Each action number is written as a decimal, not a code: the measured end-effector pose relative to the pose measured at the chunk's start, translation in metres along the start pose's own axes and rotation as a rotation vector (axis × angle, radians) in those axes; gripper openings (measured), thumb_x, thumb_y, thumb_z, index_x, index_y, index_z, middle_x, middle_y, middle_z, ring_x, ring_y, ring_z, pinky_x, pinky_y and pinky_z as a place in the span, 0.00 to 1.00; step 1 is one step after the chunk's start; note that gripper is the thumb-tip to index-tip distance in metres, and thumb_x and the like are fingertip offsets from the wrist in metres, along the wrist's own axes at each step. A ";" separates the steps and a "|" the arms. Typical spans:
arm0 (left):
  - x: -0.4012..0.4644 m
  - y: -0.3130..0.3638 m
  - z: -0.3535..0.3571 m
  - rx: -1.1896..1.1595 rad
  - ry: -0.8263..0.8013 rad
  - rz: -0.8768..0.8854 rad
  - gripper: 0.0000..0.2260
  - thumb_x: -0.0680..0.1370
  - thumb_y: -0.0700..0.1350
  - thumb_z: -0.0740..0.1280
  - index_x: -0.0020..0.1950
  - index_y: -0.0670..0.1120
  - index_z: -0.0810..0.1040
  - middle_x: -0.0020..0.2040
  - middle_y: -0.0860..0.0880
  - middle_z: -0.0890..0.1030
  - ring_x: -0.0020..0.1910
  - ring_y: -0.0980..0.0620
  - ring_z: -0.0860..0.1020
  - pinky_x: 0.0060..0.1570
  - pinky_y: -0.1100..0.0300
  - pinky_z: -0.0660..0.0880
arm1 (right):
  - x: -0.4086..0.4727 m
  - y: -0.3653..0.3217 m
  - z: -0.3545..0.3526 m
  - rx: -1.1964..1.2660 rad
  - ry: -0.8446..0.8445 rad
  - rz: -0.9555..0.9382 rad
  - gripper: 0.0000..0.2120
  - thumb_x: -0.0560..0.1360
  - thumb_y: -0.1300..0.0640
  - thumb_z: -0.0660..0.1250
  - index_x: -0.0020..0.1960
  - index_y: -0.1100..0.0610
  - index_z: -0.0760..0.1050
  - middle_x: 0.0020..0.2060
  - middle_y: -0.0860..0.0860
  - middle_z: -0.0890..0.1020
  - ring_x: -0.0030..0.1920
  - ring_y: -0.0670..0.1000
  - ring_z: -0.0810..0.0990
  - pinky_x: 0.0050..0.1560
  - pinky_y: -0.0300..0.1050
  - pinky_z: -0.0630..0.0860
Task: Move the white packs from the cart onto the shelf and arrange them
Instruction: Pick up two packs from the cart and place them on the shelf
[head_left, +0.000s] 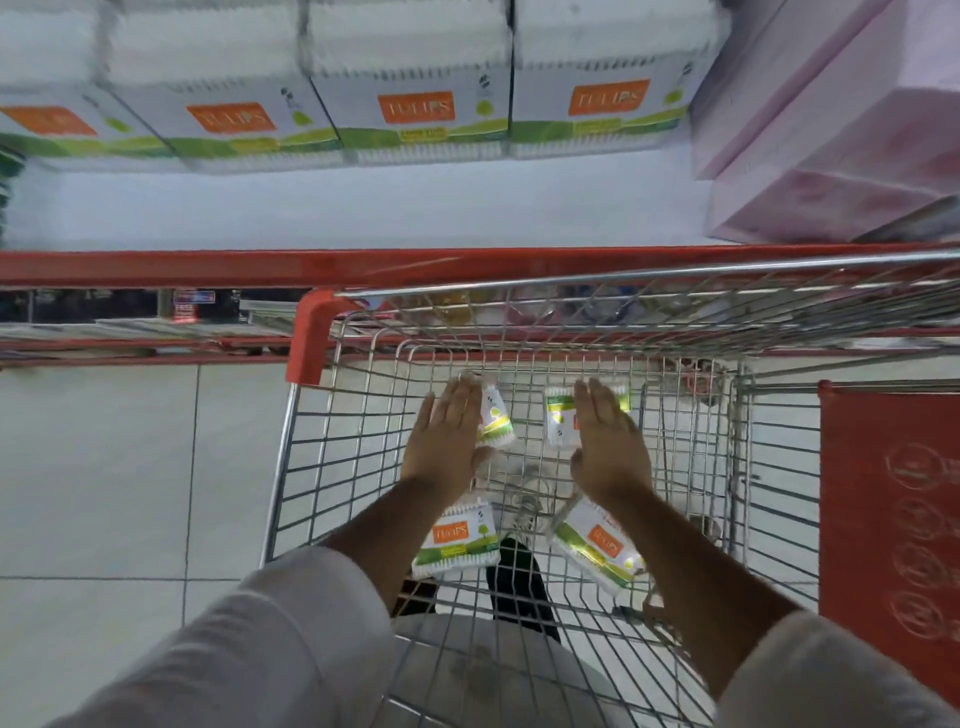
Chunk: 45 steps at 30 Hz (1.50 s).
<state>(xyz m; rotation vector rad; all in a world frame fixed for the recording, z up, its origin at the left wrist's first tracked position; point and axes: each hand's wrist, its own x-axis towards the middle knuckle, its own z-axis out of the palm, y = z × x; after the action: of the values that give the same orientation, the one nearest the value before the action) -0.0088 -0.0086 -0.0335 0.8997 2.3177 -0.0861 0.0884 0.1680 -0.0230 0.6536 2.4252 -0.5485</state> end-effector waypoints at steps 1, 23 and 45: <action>0.010 -0.002 -0.006 0.006 -0.021 -0.019 0.39 0.79 0.58 0.59 0.78 0.41 0.41 0.79 0.43 0.44 0.78 0.46 0.44 0.76 0.50 0.44 | 0.013 0.003 -0.008 -0.054 -0.044 0.002 0.46 0.72 0.61 0.69 0.79 0.55 0.42 0.79 0.53 0.46 0.78 0.53 0.47 0.76 0.49 0.50; -0.055 0.025 -0.068 0.014 0.024 -0.028 0.23 0.71 0.37 0.71 0.65 0.47 0.72 0.60 0.48 0.76 0.58 0.47 0.77 0.51 0.53 0.77 | -0.068 -0.009 -0.038 -0.261 0.042 -0.007 0.22 0.73 0.61 0.67 0.66 0.52 0.71 0.59 0.52 0.77 0.62 0.55 0.74 0.64 0.50 0.68; -0.203 -0.124 -0.303 -0.085 0.706 -0.100 0.22 0.71 0.38 0.72 0.63 0.48 0.75 0.59 0.47 0.80 0.58 0.43 0.76 0.45 0.50 0.77 | -0.139 -0.248 -0.248 -0.268 0.555 -0.327 0.27 0.72 0.64 0.68 0.69 0.52 0.68 0.58 0.51 0.78 0.56 0.54 0.78 0.49 0.45 0.75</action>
<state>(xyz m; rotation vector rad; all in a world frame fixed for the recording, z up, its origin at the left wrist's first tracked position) -0.1381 -0.1376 0.3058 0.8600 2.9848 0.3401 -0.0511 0.0506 0.3080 0.3200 3.0850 -0.1622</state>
